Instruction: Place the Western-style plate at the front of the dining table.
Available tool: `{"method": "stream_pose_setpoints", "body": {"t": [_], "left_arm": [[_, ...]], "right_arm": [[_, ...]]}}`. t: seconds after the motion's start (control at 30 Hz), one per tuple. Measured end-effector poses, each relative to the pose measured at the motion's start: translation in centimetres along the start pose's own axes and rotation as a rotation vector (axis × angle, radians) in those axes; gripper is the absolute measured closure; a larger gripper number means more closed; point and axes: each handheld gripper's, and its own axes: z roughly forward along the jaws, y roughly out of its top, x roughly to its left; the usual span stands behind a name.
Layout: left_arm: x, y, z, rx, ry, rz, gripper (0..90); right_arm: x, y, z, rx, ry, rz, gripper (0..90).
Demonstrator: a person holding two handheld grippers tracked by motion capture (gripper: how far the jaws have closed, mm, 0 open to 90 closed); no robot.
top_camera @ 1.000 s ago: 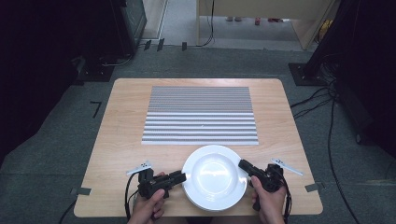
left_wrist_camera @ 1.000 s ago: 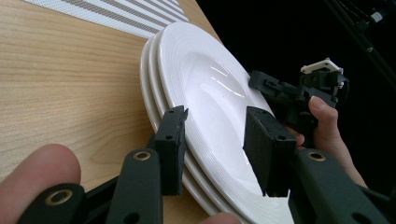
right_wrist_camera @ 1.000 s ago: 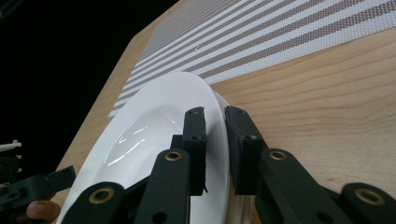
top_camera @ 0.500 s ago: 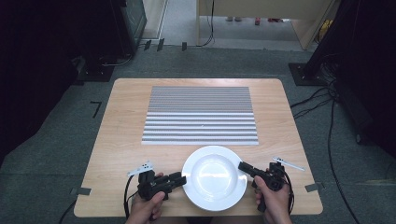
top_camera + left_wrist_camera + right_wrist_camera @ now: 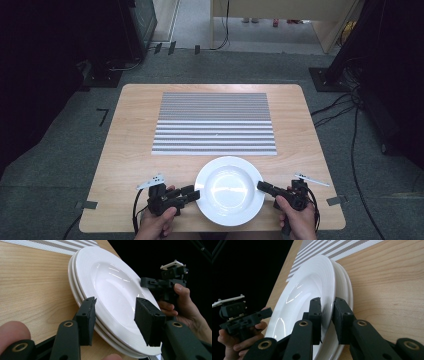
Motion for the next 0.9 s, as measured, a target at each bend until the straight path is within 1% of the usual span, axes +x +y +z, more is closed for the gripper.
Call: {"method": "stream_pose_setpoints", "body": {"t": [0.03,0.1,0.2,0.23,0.3,0.33,0.4,0.53,0.7,0.8,0.87,0.9], "left_arm": [[-0.01,-0.01,0.01,-0.001,0.000,0.000,51.6],[-0.01,-0.02,0.01,-0.003,-0.001,0.000,51.4],[0.00,-0.01,0.04,-0.005,0.002,0.000,50.9],[0.00,-0.01,0.04,-0.005,0.002,0.000,50.3],[0.03,0.00,0.10,0.003,0.010,0.001,50.1],[0.07,-0.07,0.28,0.019,0.025,0.004,48.9],[0.00,-0.15,0.44,0.021,0.041,0.006,48.3],[-0.08,-0.13,0.45,0.026,0.047,0.017,47.7],[-0.18,-0.16,0.48,0.025,0.054,0.022,47.7],[-0.24,-0.18,0.49,0.022,0.060,0.024,48.1],[-0.32,-0.20,0.50,0.019,0.075,0.029,51.8],[-0.37,-0.21,0.48,0.012,0.078,0.035,51.8]], "right_arm": [[0.01,-0.01,0.11,-0.006,-0.003,-0.009,79.1],[-0.02,-0.01,0.13,-0.008,-0.001,-0.010,79.3],[-0.30,-0.05,0.18,-0.025,0.023,-0.022,80.3],[-0.30,-0.05,0.18,-0.025,0.023,-0.022,80.3],[-0.35,-0.02,0.29,-0.040,0.036,-0.040,80.3],[-0.32,-0.02,0.35,-0.047,0.039,-0.051,80.2],[-0.31,0.01,0.48,-0.058,0.045,-0.070,80.1],[-0.21,0.08,0.64,-0.073,0.059,-0.093,80.1],[0.35,0.16,0.77,-0.102,0.081,-0.145,80.2],[0.40,0.14,0.89,-0.103,0.075,-0.143,80.2],[0.39,0.13,1.04,-0.112,0.067,-0.145,80.2],[0.39,0.13,1.04,-0.112,0.067,-0.145,80.2]]}}
